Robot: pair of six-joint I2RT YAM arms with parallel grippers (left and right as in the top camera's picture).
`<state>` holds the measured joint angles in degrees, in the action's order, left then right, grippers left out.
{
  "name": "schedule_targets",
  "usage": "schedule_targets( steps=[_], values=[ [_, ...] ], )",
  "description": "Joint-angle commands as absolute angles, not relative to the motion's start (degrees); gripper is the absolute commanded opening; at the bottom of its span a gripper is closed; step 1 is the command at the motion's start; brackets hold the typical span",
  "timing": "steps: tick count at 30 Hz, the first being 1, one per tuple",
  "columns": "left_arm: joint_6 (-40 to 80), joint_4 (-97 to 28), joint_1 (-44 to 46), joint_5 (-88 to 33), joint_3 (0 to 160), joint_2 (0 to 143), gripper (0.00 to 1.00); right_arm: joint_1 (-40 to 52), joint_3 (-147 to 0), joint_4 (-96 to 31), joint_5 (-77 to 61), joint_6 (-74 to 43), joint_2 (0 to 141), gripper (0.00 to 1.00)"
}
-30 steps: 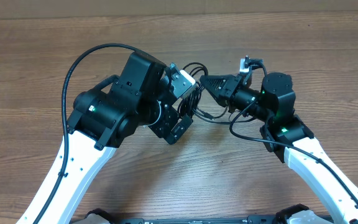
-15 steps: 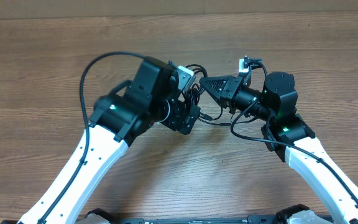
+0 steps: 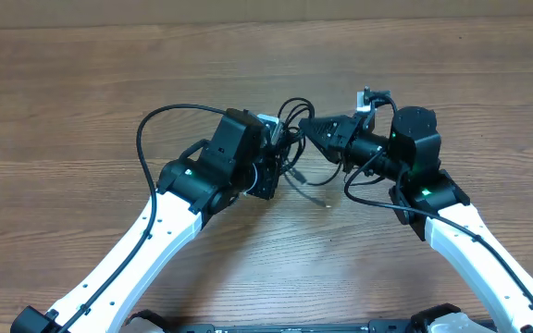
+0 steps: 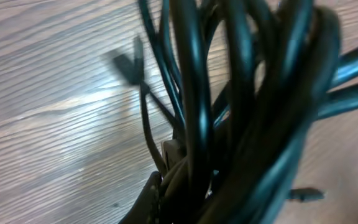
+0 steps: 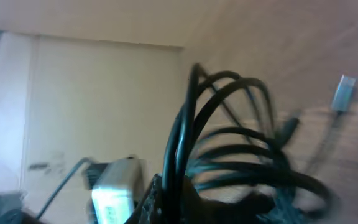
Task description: Untangle cables
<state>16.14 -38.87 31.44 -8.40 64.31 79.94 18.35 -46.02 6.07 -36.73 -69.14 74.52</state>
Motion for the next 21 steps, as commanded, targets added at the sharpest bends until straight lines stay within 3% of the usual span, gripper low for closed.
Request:
schedule_targets(
  steps=[1,13,21],
  values=[
    [14.92,-39.2,29.39,-3.86,65.43,76.99,0.04,18.24,-46.61,-0.16,-32.38,-66.89,74.39,0.04],
    [1.17,-45.43,26.92,-4.47,66.39,66.26,0.04,18.24,-46.61,-28.49,-11.16,-63.94,74.37,0.04],
    [-0.27,-46.28,26.92,-4.54,66.39,62.52,0.04,18.24,-46.61,-34.44,-10.33,-59.42,74.3,0.05]
  ],
)
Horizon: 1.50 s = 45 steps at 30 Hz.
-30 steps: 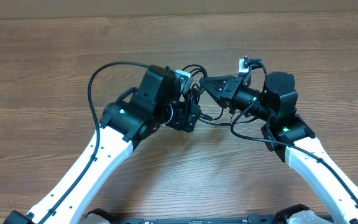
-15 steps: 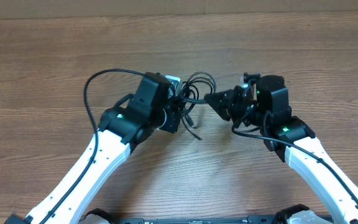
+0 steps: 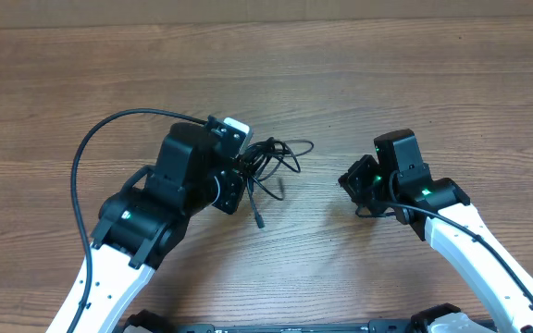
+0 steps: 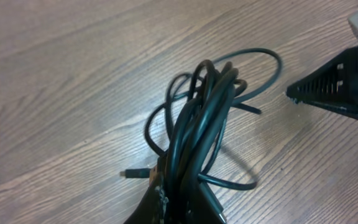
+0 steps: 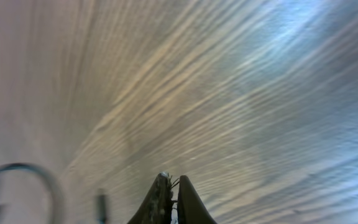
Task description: Untangle cables
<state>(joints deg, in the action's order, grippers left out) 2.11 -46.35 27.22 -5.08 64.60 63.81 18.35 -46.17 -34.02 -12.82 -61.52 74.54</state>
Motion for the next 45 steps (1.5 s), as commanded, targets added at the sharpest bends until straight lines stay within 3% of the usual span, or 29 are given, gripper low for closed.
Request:
schedule_targets(
  steps=[1,4,10,14,20,25,34,40,45],
  values=[
    [-0.32,-46.46,26.92,-4.54,66.39,62.48,0.04,18.24,-46.61,-34.89,-10.81,-59.42,74.26,0.07],
    [-4.29,-47.11,26.92,-6.33,66.37,62.52,0.04,18.24,-46.72,-34.98,-14.59,-56.36,73.63,0.18],
    [-20.82,-48.73,26.92,-9.04,66.37,62.57,0.04,18.24,-50.89,-34.85,-20.1,-49.5,70.67,0.59],
    [-23.59,-47.7,26.92,-9.91,66.37,62.59,0.04,18.24,-52.9,-31.33,-22.59,-39.03,70.11,0.72],
    [-24.71,-46.26,26.92,-14.55,66.37,62.63,0.04,18.31,-52.88,-27.86,-29.85,-36.73,72.95,0.68],
    [-24.67,-44.38,26.92,-14.63,66.37,62.63,0.04,18.37,-52.88,-27.29,-37.06,-35.53,78.56,0.58],
    [-14.79,-35.55,26.92,-14.59,66.37,62.76,0.04,20.91,-52.84,-30.81,-41.23,-29.08,84.75,0.56],
    [-6.55,-29.58,26.92,-10.0,66.37,62.94,0.04,24.01,-52.84,-31.31,-38.92,-26.48,84.99,0.56],
    [-0.3,-27.99,26.89,4.4,66.41,62.72,0.04,23.4,-52.84,-39.53,-22.41,-27.18,84.99,0.52]
  ],
)
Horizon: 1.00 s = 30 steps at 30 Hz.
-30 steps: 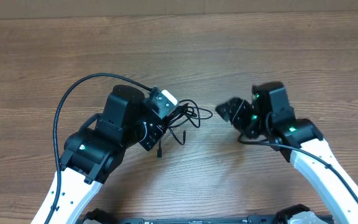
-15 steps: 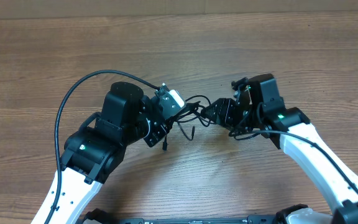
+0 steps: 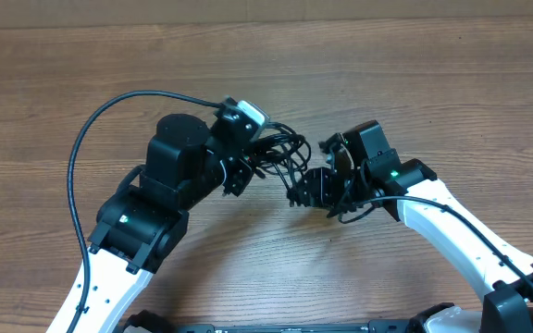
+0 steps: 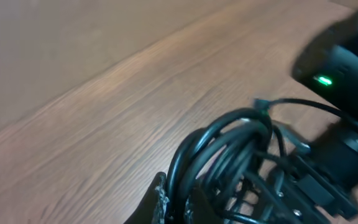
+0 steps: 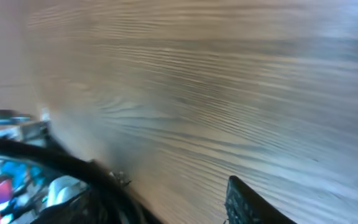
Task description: Untangle cables
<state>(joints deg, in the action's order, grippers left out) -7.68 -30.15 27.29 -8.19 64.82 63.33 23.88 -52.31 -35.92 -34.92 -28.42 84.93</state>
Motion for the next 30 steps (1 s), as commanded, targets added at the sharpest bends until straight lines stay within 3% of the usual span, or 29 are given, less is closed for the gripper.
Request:
schedule_targets(
  steps=[1,4,12,17,22,30],
  values=[
    [1.45,-27.88,26.89,8.88,66.43,62.5,0.04,22.96,-52.84,-41.8,-18.24,-28.27,84.99,0.52],
    [4.49,-27.75,26.89,14.92,66.5,61.78,0.04,21.21,-52.84,-45.41,-12.03,-30.63,84.99,0.52],
    [11.94,-29.8,26.92,17.41,66.5,61.36,0.04,15.97,-52.84,-46.54,-9.3,-33.52,84.99,0.53],
    [19.4,-32.16,26.92,17.52,66.48,61.49,0.04,13.1,-52.88,-46.59,-9.04,-36.21,84.99,0.63],
    [17.37,-34.11,26.92,12.73,66.48,61.6,0.05,12.82,-53.15,-45.21,-9.08,-34.02,84.99,0.74],
    [12.64,-36.21,26.92,8.67,66.48,62.41,0.04,12.82,-57.69,-45.76,-16.12,-34.02,84.16,0.79]
  ],
)
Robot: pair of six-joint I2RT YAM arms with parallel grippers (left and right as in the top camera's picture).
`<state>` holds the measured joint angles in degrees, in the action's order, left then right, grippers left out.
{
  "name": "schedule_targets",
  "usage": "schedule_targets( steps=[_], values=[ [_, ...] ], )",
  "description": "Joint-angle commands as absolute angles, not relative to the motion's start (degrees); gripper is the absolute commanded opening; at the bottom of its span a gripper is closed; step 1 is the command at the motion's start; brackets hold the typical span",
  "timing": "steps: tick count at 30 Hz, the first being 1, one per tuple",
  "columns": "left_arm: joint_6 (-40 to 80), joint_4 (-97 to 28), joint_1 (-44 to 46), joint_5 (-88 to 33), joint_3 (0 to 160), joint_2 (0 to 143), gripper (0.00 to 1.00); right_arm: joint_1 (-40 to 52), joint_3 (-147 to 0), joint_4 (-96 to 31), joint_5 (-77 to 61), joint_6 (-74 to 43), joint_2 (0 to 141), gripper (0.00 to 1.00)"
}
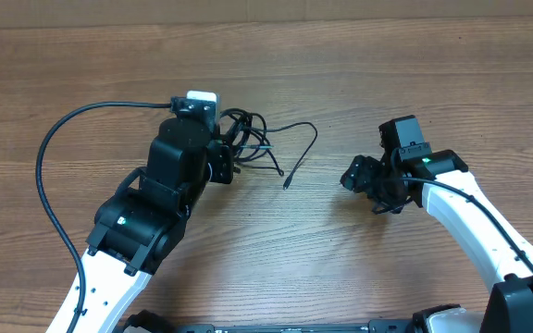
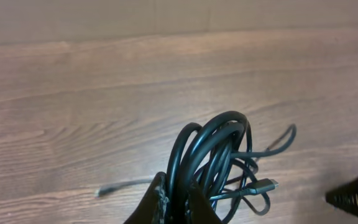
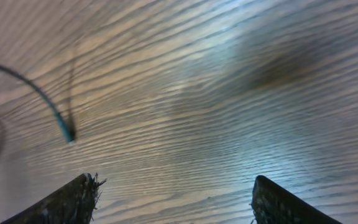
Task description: Untangle cables
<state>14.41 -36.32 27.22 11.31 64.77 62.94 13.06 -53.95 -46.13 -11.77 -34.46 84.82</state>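
Observation:
A bundle of black cables (image 1: 245,141) hangs from my left gripper (image 2: 179,200), which is shut on its loops. In the left wrist view the coil (image 2: 219,146) droops over the table, with a USB plug (image 2: 263,184) at its right and a thin cable end (image 2: 106,190) at its left. One loose strand (image 1: 305,139) runs right from the bundle and ends in a tip (image 1: 286,185) on the wood. My right gripper (image 1: 353,176) stands open to the right of that tip, holding nothing. Its fingers (image 3: 79,199) are wide apart, and the strand's tip (image 3: 69,134) lies ahead on the left.
The wooden table (image 1: 405,83) spreads all round. The left arm's own black lead (image 1: 54,157) arcs out over the table's left side. A light wall strip (image 2: 166,18) runs along the table's far edge.
My right gripper was in against the bundle; now it is open and apart to the right. The left gripper holds the bundle further back and left. One strand now lies stretched out on the table.
At first both grippers were close together on the bundle at mid table. Then they were apart, the left holding the bundle and the right shut to the right. The right was then back at the bundle, and now stands off open with one strand lying out.

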Motion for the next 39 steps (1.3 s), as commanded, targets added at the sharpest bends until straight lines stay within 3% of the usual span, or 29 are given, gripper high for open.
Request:
schedule_targets(
  steps=[1,6,13,19,21,32,39],
  values=[
    [12.97,-36.16,26.92,7.92,66.48,62.5,0.04,12.82,-58.54,-45.54,-18.85,-34.02,83.99,0.79],
    [22.61,-35.2,26.92,7.88,66.48,62.52,0.04,14.39,-59.22,-42.5,-32.14,-34.02,83.88,0.79],
    [48.84,-38.44,26.92,15.77,66.48,62.57,0.04,22.2,-59.22,-42.06,-31.99,-34.09,83.9,0.79],
    [67.31,-38.98,26.96,15.25,66.48,62.57,0.04,27.88,-59.22,-40.29,-19.18,-44.03,84.03,0.96],
    [72.64,-38.98,26.98,12.45,66.48,62.57,0.04,28.71,-59.22,-37.87,-18.7,-45.41,84.03,0.98],
    [82.52,-38.54,26.96,-4.75,66.48,62.57,0.04,29.95,-59.22,-25.98,-16.51,-51.0,86.98,1.0],
    [82.7,-32.16,25.32,-3.64,66.5,62.11,0.04,30.04,-59.2,-34.22,-15.92,-48.75,89.78,1.0]
  ],
)
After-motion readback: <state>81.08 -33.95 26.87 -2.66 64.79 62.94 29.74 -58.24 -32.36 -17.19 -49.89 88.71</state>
